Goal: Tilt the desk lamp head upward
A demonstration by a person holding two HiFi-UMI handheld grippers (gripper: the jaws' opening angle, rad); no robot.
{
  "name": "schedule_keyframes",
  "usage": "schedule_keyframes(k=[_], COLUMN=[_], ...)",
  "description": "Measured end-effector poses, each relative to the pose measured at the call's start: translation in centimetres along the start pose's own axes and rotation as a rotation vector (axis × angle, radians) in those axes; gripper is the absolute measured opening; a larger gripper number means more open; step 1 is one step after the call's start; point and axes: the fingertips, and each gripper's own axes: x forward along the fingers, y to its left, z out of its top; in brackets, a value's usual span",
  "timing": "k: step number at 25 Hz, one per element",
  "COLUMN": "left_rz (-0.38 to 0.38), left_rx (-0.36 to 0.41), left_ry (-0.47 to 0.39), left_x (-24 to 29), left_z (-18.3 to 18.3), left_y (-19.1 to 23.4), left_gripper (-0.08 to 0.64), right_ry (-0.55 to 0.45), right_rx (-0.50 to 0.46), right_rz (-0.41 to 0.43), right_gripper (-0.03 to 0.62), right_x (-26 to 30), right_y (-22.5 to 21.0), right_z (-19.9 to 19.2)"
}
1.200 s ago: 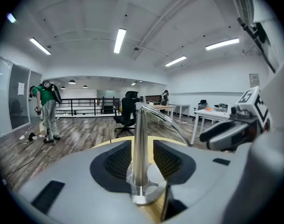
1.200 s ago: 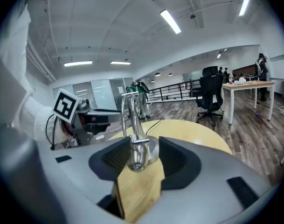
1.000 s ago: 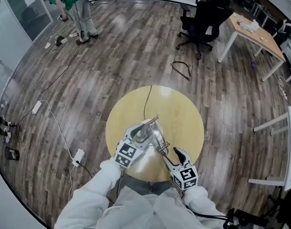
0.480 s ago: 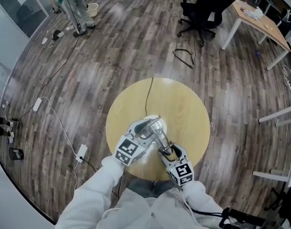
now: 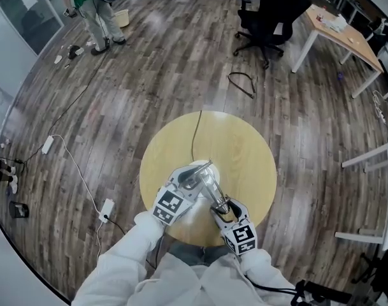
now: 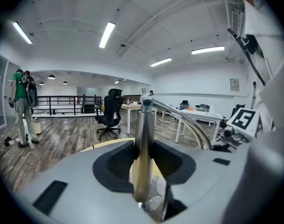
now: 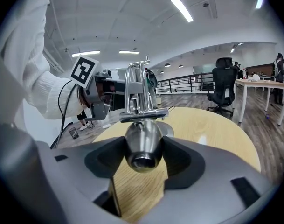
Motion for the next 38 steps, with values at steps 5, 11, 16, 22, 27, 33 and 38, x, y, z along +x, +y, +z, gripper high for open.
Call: schedule_keyframes(k=[5,11,16,22,27,33,38], left_rz=[-0.011,-0.014,-0.019,-0.023,-0.021,-0.026,-0.035], left_rx=[0.005,0.008,0.007,0.009,0.019,0.026,0.026], left_ry=[0.016,0.021,0.020,0.020,0.021,0.022,0.025], left_x=[-0.3,-0.4,-0.6,-0.8,-0.7,-1.0,-1.1], left_z=[0.1,0.5,0.7,0.6,0.7,0.7,0.4], left_y=[-0.2,-0.3,-0.2,-0.3,-0.5,-0.7,-0.7], left_gripper=[0.130,0.130,0.130,0.130,0.129,0.129,0.129], right_ry=[0.033,0.051,0.021,0.015,0.011,0.001,0.017], right_rx=[0.001,0.007,0.026,0.036,0.033,-0.001,-0.040], right_rz=[-0.019,-0.033,-0.052,-0.064,-0.089,-0.102,-0.089], right_gripper=[0.256,0.256,0.256,0.256,0.255,0.256,0.255], right_x=[-0.7,-2.8,-5.6,-8.8,-10.9,-13.6,-14.9], right_y=[0.4,0.6,1.2,1.8,2.0,3.0,3.7], right_z=[-0.1,0.7,2.3,4.7,6.6,10.7,14.5])
